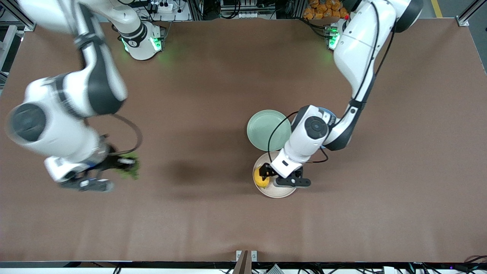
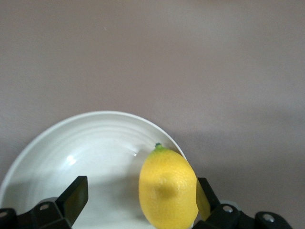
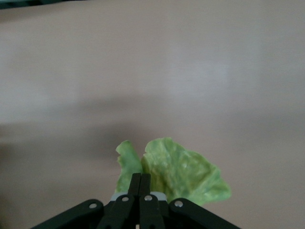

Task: Pick lemon and lettuce from plates
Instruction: 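Carry the lettuce away with the right gripper while the left gripper grasps the lemon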

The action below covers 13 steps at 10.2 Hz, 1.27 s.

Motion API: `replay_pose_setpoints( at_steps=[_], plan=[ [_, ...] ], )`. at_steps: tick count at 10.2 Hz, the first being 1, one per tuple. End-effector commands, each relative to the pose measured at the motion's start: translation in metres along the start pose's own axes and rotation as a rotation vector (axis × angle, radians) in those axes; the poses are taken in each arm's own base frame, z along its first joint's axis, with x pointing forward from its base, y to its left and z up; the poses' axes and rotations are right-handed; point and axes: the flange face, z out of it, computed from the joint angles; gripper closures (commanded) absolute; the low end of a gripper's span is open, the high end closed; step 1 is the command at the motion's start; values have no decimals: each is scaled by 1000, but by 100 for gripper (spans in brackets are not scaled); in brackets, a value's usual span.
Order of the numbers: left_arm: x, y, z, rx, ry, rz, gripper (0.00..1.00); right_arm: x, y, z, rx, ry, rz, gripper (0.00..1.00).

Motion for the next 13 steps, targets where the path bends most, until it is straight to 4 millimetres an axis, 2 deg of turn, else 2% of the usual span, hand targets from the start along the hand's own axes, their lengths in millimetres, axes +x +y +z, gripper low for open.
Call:
replay_pose_setpoints(
  at_steps=[1, 2, 3, 4, 6, 9, 10, 11, 13],
  plan=[
    [-5, 7, 11, -8, 8, -71, 0, 9, 91, 50, 26, -15, -14, 100],
    [-12, 16, 14, -12, 3, -80, 0, 12, 143, 81, 28, -19, -13, 100],
    [-15, 16, 20, -10, -3, -82, 0, 12, 181, 111, 36, -20, -19, 100],
    [-17, 19, 24, -14, -1, -78, 0, 11, 194, 139, 38, -11, -14, 100],
    [-23, 25, 30, -24, 7, -88, 0, 16, 191, 176, 28, 31, -5, 100],
    [-25, 23, 35, -23, 4, -87, 0, 20, 160, 186, 93, 53, 24, 100],
    [-23, 24, 33, -32, 20, -86, 0, 20, 146, 188, 94, 56, 54, 100],
    [-24, 23, 36, -35, 24, -87, 0, 17, 121, 194, 92, 58, 71, 100],
    [-26, 23, 38, -36, 17, -126, 69, 17, 120, 200, 84, 55, 67, 100]
  ],
)
